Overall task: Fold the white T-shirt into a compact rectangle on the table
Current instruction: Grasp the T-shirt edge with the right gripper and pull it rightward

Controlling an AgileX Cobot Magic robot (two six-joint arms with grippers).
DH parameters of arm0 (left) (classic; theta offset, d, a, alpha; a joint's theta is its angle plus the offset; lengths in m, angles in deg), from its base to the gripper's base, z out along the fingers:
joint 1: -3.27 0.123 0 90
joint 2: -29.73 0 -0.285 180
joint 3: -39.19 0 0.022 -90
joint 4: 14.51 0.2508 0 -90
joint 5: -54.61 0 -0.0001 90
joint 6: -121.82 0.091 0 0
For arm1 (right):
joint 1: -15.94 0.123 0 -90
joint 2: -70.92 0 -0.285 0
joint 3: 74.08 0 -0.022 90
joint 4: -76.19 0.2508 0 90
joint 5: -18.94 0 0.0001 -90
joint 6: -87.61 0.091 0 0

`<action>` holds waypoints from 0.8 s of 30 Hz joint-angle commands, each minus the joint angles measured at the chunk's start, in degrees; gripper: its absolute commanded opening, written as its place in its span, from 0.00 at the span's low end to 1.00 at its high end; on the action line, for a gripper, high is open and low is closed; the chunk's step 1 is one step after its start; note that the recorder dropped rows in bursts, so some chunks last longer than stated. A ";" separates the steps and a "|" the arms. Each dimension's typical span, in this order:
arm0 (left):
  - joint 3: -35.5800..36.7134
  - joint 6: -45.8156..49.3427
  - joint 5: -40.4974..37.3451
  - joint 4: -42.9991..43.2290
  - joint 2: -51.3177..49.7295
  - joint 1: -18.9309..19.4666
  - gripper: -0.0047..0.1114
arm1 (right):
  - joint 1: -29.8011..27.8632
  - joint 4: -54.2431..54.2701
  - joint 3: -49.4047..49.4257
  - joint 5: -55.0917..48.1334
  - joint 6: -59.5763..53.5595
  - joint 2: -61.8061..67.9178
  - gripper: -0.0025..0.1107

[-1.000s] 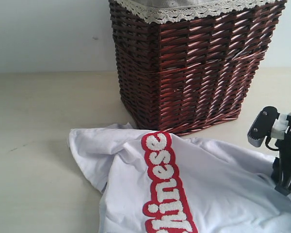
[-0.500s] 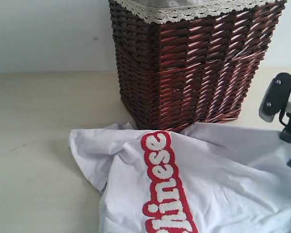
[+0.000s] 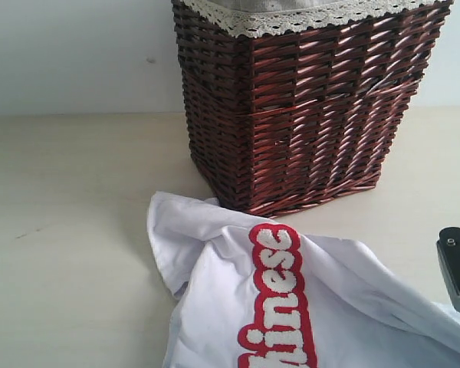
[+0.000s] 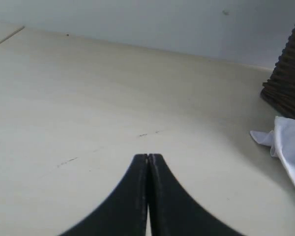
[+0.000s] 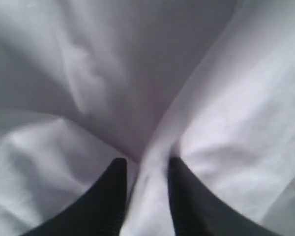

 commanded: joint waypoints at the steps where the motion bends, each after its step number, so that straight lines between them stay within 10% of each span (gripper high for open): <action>1: -0.04 -0.10 0.27 -0.21 0.14 -0.26 0.04 | -0.30 0.48 0.59 8.23 0.23 -1.67 0.48; 11: -0.04 -0.10 0.27 -0.21 0.14 -0.26 0.04 | -0.68 -15.04 0.59 16.63 23.12 -13.90 0.50; 16: -0.04 -0.10 0.27 -0.21 0.14 -0.26 0.04 | -11.73 -14.46 0.59 19.31 45.60 -10.36 0.50; 19: -0.04 -0.10 0.27 -0.21 0.14 -0.26 0.04 | -21.55 -3.64 0.59 19.53 32.96 -3.34 0.50; 24: -0.04 -0.10 0.27 -0.21 0.14 -0.26 0.04 | -22.04 3.07 0.59 19.64 24.56 5.08 0.50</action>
